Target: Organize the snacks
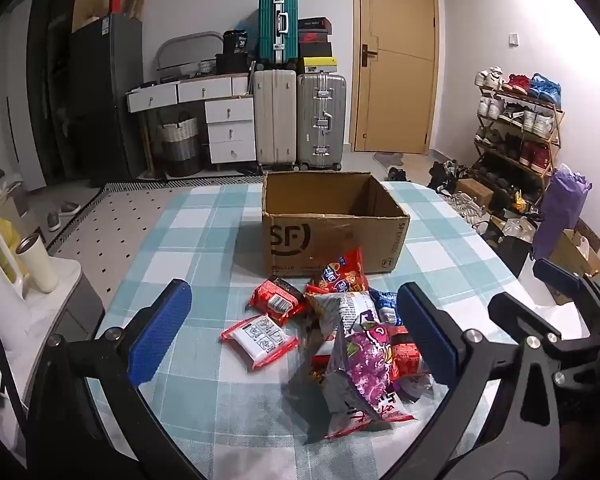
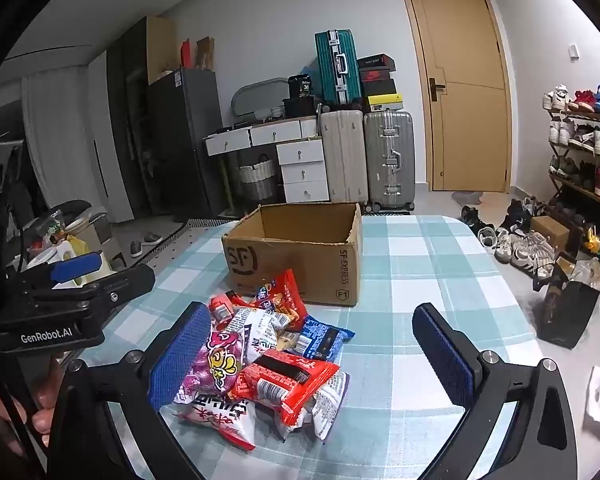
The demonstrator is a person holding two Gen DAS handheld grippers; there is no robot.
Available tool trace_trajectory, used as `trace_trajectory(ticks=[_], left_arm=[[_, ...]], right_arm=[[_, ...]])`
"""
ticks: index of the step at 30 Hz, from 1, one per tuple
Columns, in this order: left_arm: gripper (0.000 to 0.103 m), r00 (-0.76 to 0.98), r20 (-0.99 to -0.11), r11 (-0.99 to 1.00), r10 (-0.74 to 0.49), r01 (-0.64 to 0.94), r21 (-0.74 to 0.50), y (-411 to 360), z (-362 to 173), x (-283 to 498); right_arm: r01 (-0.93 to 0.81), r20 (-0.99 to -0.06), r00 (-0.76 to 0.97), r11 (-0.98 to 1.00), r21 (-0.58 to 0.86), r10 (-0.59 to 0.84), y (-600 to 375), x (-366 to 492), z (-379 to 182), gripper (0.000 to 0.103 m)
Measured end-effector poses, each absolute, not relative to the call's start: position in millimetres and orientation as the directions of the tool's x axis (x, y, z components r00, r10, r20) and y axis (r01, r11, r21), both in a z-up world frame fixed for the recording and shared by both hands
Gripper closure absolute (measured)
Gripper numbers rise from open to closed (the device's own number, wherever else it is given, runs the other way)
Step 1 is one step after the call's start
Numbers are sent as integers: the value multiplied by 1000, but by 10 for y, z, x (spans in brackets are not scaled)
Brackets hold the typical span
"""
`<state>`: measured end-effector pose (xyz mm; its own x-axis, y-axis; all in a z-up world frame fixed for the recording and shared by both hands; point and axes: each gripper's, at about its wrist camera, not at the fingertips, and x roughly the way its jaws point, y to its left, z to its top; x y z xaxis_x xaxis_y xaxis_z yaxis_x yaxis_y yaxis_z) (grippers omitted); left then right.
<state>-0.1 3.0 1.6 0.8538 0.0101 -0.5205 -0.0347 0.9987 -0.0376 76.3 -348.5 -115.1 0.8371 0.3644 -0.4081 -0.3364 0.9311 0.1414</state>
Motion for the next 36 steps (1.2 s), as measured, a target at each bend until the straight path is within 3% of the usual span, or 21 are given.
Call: trace_trajectory(ticks=[3, 36], left_arm=[[1, 874, -486, 1000, 18, -27, -10, -6, 62, -86], [1, 866, -500, 999, 19, -36, -26, -20, 36, -63]], right_arm=[[-338, -412, 835, 931, 139, 365, -3483, 764, -1151, 0], [-335, -399, 845, 934, 124, 356, -3502, 729, -1094, 0]])
